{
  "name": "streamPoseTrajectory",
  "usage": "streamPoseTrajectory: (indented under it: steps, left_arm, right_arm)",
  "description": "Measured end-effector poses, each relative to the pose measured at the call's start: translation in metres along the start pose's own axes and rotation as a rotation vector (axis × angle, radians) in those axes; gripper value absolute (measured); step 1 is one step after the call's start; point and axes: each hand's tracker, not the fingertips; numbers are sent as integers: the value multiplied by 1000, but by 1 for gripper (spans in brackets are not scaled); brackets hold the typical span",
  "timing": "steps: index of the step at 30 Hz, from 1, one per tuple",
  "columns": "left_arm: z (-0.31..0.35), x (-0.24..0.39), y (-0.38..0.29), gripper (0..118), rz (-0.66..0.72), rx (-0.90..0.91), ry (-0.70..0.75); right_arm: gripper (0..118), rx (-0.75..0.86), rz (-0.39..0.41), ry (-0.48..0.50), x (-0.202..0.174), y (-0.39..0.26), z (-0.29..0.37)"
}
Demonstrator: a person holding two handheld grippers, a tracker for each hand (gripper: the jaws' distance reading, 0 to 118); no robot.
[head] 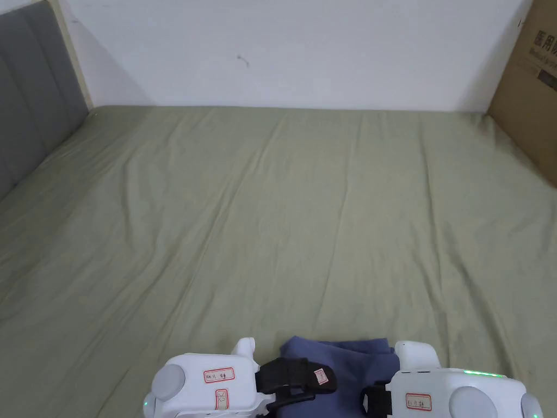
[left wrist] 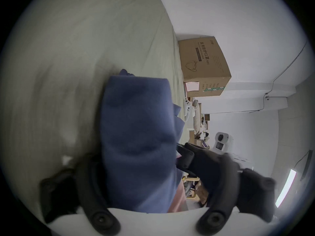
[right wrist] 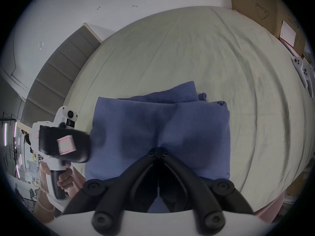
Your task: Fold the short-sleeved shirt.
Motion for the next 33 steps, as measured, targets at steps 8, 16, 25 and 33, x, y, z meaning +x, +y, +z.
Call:
streamPoseTrajectory:
  steps: [8,16,25,33]
  left_arm:
    - [17,8,5,26,-101,-35,149]
    - [129,10,55,26,-219,7,457]
    - [259,4,121,26,-302,-14,1149]
    - [295,-14,135,55,-387,-67,1522]
  right_arm:
    - [0,32,13,-29,-8,4,21]
    - [0,65,4,-38,-10,13,30]
    - [0,51,-59,8,-13,12,22]
    - [0,30,-72,-1,-16,11,15]
